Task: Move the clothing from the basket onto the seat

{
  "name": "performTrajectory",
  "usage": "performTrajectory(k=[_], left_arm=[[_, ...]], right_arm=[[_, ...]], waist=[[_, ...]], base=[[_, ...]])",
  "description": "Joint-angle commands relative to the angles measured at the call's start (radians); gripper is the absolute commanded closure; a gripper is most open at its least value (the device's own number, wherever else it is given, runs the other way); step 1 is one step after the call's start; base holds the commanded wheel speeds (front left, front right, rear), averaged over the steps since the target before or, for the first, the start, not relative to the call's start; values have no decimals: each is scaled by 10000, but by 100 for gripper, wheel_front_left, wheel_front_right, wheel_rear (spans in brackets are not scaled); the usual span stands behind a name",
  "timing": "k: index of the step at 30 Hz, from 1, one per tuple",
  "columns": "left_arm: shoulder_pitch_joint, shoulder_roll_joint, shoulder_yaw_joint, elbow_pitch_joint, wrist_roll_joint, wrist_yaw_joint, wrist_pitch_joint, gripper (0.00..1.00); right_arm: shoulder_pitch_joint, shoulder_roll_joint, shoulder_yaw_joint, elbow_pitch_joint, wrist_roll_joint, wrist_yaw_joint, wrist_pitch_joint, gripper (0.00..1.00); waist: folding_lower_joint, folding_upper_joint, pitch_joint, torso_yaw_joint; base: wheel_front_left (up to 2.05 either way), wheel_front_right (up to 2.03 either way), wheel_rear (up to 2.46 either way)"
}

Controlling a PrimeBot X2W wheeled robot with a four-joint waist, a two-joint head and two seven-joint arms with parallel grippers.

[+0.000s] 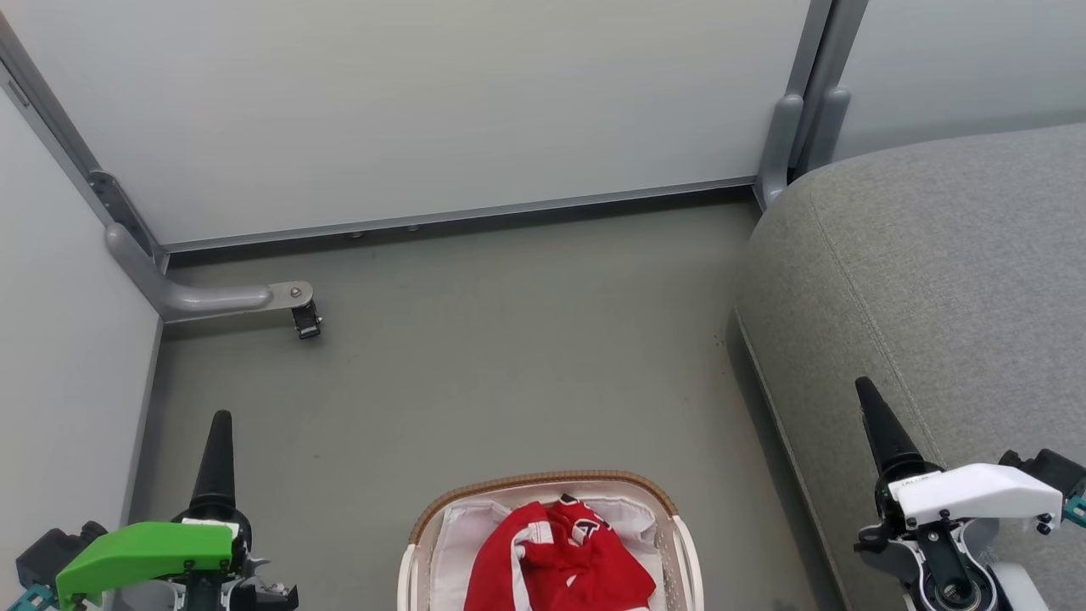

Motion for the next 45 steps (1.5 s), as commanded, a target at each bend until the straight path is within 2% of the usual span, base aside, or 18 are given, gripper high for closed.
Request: performTrajectory(k=[1,23,45], left_arm=[[-259,157,14,-113,559,-18,-124,0],[-125,404,-281,-114,4692,-26,-950,0],[-34,579,-604,67,7490,-35,-1621,0]], right_arm=[[-316,-103,84,-98,-497,2,-143,0],[-455,-110,586,199,-4125,3,-973,0],[-592,-139,907,500,-7263,3,-1649,0]], waist=[[0,-1,3,7],[0,-1,84,104],[0,-1,138,158]], base=[[0,0,0],[0,0,0],[0,0,0]])
